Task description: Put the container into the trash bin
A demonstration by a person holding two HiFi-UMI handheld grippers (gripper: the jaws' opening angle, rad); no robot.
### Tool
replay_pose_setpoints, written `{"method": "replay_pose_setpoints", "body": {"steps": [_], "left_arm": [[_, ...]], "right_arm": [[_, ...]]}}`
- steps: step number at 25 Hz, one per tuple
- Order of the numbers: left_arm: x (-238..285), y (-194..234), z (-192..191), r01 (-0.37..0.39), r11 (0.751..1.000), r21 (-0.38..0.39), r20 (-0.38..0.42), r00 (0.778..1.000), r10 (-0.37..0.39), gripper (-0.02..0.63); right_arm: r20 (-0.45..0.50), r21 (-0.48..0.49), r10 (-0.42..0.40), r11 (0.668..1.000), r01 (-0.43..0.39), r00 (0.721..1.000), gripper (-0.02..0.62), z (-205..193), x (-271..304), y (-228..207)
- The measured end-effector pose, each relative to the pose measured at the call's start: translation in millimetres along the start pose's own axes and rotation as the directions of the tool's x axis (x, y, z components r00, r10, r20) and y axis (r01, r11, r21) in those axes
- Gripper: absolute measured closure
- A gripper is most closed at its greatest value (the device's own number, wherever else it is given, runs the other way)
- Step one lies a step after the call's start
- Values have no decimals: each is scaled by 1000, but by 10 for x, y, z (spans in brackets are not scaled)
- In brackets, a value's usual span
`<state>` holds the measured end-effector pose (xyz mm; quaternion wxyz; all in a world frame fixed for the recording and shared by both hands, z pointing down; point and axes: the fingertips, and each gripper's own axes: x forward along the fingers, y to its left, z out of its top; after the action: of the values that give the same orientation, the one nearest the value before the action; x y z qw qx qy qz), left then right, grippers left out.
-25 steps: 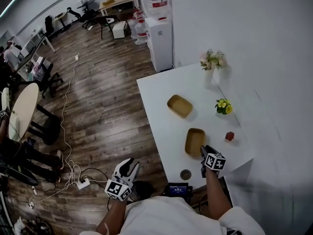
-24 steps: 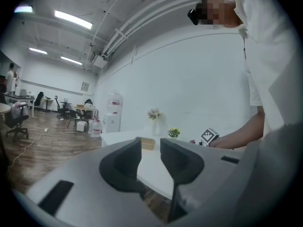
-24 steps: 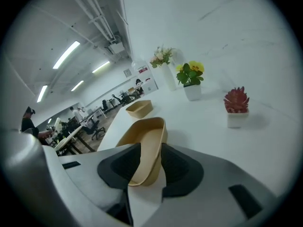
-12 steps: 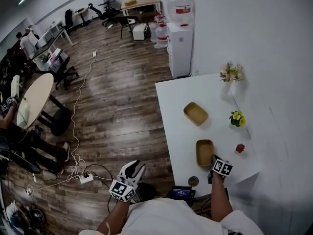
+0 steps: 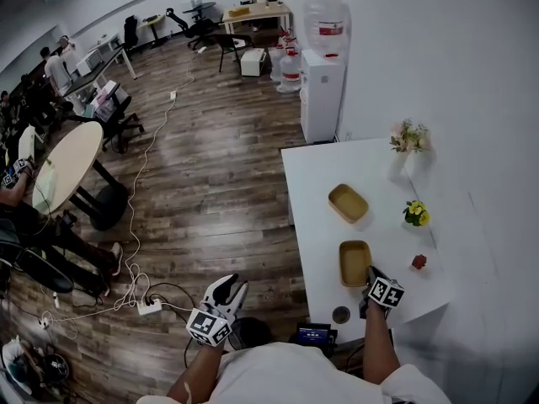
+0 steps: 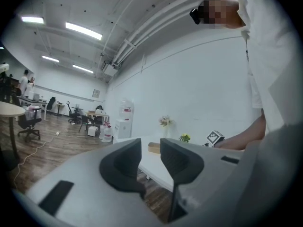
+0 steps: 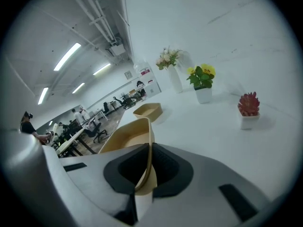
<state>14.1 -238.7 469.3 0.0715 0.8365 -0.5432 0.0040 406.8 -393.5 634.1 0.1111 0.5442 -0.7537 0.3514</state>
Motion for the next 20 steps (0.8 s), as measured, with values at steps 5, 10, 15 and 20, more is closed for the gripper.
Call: {"method": "replay_pose_setpoints", "body": {"steps": [5, 10, 15, 20], "left_arm": [[-253, 194, 74, -31, 1000, 3, 24, 999, 31, 479], [-542, 404, 114, -69, 998, 2, 41, 997, 68, 480], [-921, 663, 125, -107, 994, 0, 61, 992, 107, 483], [-1311, 932, 119, -145, 989, -11, 75, 986, 146, 485]], "right_arm": [[30, -22, 77, 997, -76, 997, 554, 58, -10, 514], [30, -51, 129, 991, -127, 991, 554, 6, 62, 993], [13, -71, 183, 981, -181, 983, 554, -199, 108, 1513], [0, -80, 246, 966, -245, 969, 554, -392, 139, 2073]]}}
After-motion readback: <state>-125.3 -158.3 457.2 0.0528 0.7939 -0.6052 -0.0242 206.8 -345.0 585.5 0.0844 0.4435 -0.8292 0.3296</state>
